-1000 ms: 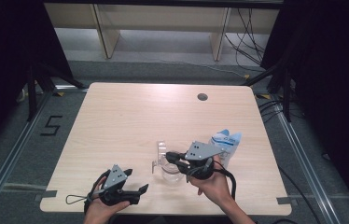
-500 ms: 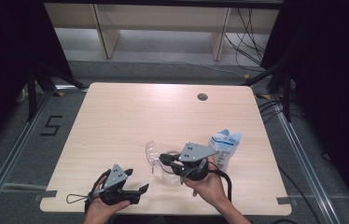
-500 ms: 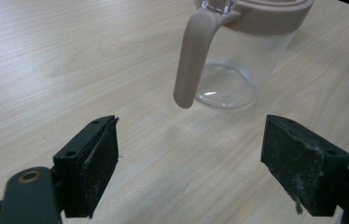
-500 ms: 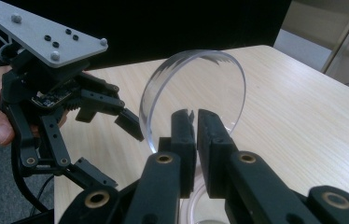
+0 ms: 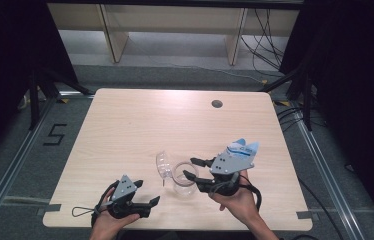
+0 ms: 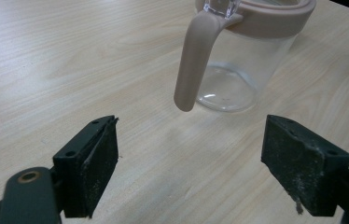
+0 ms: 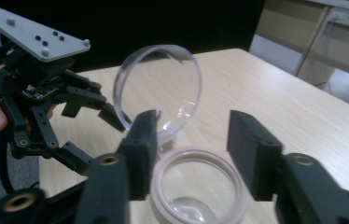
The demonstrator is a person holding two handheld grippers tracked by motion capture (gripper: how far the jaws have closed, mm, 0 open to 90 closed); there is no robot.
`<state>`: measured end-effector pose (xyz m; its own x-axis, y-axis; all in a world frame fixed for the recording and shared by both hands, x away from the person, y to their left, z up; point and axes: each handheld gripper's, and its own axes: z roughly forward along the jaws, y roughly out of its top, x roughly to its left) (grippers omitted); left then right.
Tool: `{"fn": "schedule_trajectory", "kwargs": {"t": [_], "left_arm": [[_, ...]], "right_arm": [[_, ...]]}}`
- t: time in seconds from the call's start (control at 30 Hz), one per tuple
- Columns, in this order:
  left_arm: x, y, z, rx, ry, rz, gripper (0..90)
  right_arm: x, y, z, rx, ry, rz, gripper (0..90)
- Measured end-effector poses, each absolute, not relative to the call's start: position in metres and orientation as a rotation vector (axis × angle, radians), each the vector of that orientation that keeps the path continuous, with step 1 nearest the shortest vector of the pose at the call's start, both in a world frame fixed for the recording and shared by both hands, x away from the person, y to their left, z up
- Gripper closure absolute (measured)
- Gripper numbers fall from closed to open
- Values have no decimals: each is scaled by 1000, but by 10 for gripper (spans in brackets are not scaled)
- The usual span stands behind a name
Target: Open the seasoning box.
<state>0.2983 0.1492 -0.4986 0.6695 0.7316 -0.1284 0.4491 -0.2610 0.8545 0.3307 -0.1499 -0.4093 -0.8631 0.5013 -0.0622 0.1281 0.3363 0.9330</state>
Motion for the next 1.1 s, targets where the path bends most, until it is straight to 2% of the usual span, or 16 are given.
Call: {"fn": "schedule_trajectory", "kwargs": {"t": [0.1,0.33,1.1], "left_arm": [[298,148,-499,1911,921,360,184],[298,151,-498,1915,909,375,183],[298,150,-499,1912,920,370,182]], "right_arm": [[329,-163,-410,562,2253,1523,431],[325,-188,-419,654,2215,1534,363],[297,-258,-446,905,2086,1503,345]]}}
